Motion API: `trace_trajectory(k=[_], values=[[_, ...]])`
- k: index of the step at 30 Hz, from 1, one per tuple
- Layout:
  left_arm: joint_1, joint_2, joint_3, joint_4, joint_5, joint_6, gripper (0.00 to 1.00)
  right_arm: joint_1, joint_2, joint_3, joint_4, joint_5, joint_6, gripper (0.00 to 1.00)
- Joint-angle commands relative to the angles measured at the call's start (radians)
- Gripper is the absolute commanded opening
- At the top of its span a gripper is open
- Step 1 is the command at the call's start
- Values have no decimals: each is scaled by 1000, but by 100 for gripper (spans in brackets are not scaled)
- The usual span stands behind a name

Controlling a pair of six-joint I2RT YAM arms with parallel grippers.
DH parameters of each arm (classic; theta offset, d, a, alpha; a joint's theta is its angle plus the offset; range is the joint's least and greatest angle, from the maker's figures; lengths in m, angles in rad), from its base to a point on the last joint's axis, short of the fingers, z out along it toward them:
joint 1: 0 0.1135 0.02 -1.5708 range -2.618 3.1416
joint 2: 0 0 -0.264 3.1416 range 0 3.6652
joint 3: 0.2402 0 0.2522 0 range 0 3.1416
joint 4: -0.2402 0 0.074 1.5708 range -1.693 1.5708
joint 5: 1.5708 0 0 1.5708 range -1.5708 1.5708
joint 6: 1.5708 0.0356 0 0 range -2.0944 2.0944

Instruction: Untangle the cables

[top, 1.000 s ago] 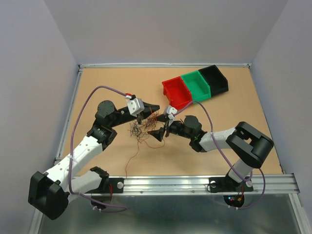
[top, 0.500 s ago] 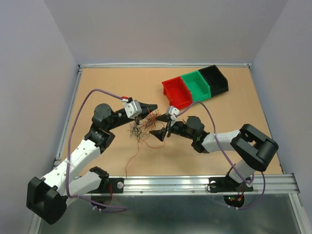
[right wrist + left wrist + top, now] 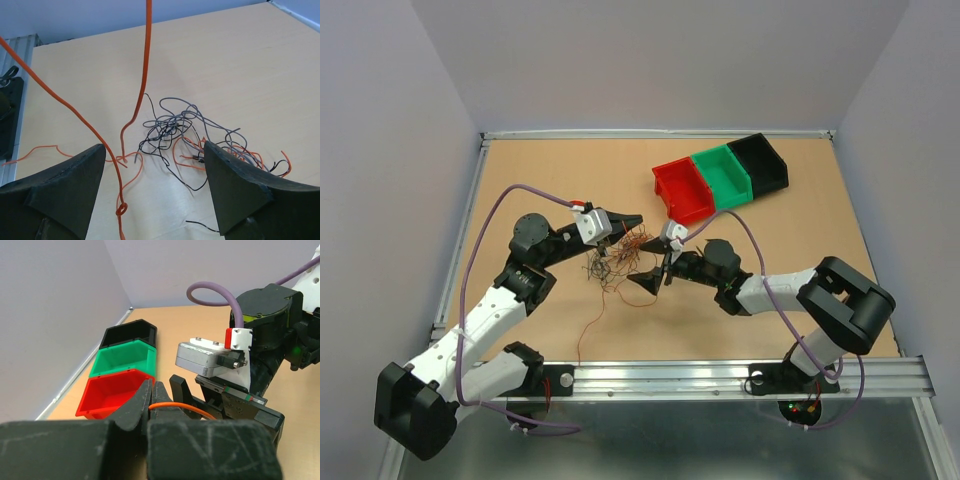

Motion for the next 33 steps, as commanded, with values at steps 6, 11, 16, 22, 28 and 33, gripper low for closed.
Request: trace_trajectory(k=[6, 11, 16, 22, 28, 33], values=[[-5, -6, 3, 55, 29, 1, 0, -1, 31, 49, 20, -83, -8, 82], [-3, 17, 9, 53, 29, -1, 0, 0, 82, 126, 20, -132, 2, 74], [-3, 24, 20, 45, 1, -11, 0, -1, 122, 158, 50, -185, 34, 59], [3, 33, 22, 65, -74, -57, 0, 0, 133, 167, 106, -198, 84, 5], [58, 43, 16, 116, -149, -143, 0, 0, 61, 80, 106, -180, 91, 1], [94, 82, 31, 119, -256, -163, 0, -1, -21, -37, 107, -188, 113, 1]])
